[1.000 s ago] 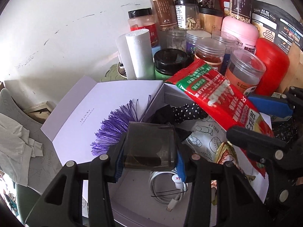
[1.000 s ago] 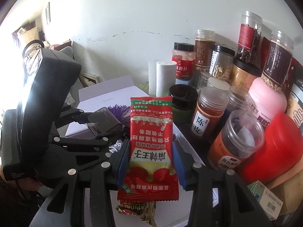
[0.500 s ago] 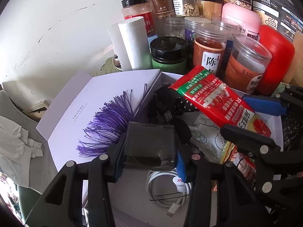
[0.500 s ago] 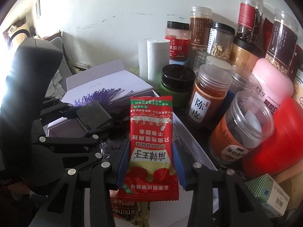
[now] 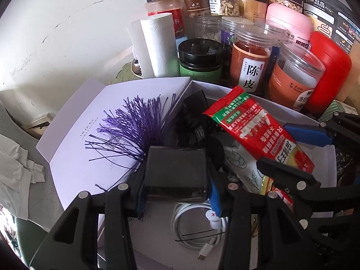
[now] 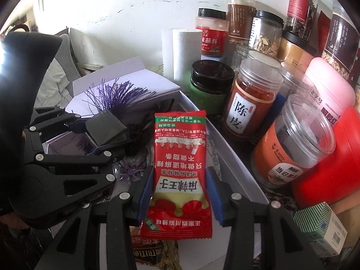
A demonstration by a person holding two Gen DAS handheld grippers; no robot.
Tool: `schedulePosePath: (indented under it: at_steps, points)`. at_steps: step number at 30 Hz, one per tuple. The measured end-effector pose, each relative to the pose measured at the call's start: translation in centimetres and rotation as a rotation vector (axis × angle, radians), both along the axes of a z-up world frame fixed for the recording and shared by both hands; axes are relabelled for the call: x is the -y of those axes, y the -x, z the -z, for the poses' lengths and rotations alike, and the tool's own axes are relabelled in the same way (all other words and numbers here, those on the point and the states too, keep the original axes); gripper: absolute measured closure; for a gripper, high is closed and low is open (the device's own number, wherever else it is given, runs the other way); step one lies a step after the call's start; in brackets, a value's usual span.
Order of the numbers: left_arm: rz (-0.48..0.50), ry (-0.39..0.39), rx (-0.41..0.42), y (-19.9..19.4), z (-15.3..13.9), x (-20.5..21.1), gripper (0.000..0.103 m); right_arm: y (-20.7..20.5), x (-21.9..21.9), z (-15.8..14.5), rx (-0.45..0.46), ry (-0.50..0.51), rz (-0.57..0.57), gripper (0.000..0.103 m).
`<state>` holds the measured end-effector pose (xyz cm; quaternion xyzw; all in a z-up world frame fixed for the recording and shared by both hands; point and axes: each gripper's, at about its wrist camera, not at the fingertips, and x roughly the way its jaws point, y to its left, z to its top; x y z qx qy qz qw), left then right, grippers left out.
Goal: Organize objects
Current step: 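Open both tools to release the black case and red packet in the box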
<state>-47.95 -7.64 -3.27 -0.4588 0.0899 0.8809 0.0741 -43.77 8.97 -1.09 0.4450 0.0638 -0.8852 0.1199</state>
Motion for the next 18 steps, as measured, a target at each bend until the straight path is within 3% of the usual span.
schedulePosePath:
  at_steps: [11,16,18]
  points:
    - [-0.022,-0.019,0.017,0.2,-0.2,0.1,0.06,0.0,-0.4,-0.5,0.024,-0.012,0.037,0.051]
    - [-0.025,0.006,-0.004,-0.2,-0.9,-0.1,0.06,-0.3,-0.5,-1.1,0.01,-0.03,0.048,0.048]
    - [-0.021,0.015,-0.028,-0.6,-1.6,-0.2,0.056,-0.4,-0.8,-1.4,-0.001,-0.031,0.059,0.043]
